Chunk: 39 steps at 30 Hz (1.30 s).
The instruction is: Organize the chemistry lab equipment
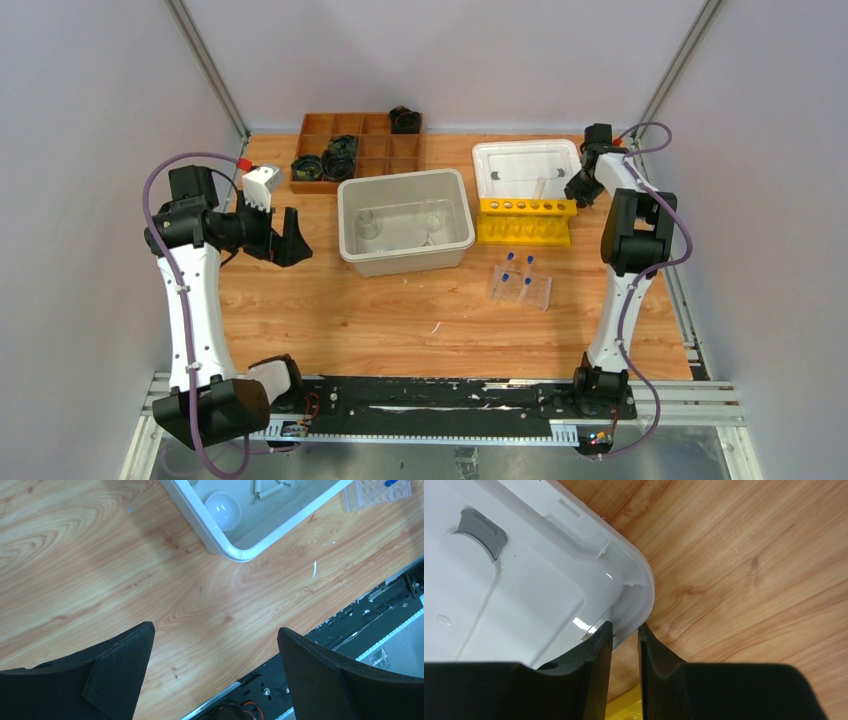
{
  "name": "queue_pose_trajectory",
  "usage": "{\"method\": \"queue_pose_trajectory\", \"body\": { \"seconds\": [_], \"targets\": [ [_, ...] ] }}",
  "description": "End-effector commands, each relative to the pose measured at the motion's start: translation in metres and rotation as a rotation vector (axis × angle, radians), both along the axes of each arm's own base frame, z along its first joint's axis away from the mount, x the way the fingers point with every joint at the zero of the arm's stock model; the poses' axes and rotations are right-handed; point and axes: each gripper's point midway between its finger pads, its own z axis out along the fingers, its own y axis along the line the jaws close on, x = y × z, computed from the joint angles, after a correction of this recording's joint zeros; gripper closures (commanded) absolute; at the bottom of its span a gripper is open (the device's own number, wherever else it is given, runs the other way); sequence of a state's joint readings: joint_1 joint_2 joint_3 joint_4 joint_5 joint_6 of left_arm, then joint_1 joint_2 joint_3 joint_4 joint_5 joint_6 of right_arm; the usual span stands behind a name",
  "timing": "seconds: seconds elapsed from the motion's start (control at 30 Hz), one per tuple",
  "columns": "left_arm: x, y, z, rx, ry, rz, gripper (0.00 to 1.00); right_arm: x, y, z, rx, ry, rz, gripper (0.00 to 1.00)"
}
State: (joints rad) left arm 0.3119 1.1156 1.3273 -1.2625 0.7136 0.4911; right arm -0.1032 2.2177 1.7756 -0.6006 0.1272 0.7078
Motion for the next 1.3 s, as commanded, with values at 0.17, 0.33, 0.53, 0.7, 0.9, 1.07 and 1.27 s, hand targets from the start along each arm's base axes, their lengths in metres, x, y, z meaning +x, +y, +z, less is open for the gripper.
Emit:
{"method": "queue_pose_trajectory", "body": {
  "seconds": [0.17,0.33,0.53,0.7,0.9,1.07,1.27],
  "targets": [
    [0.0,-0.002,0.008,0.0,-0.031,-0.008,0.0,0.0,0.006,-0.026,0.07,0.039,-0.041,0.81],
    [-0.001,-0.003,0.009,-0.001,-0.038,-0.01,0.0,0.007,0.012,-0.026,0.111,0.01,-0.067,1.0],
    [0.0,-0.002,0.012,0.008,-0.05,-0.014,0.0,0.016,0.016,-0.004,0.133,-0.067,-0.102,1.0],
    [0.0,-0.002,0.016,0.014,-0.066,-0.018,0.0,0.028,0.019,0.026,0.176,-0.177,-0.157,1.0],
    [-0.004,-0.004,0.014,0.017,-0.079,-0.035,0.0,0.04,0.027,0.052,0.262,-0.285,-0.217,1.0],
    [-0.002,-0.002,0.016,0.03,-0.084,-0.035,0.0,0.049,0.037,0.064,0.344,-0.332,-0.239,1.0],
    [-0.001,-0.004,0.028,0.048,-0.138,-0.062,0.0,0.054,0.043,0.081,0.418,-0.401,-0.272,1.0]
  ]
}}
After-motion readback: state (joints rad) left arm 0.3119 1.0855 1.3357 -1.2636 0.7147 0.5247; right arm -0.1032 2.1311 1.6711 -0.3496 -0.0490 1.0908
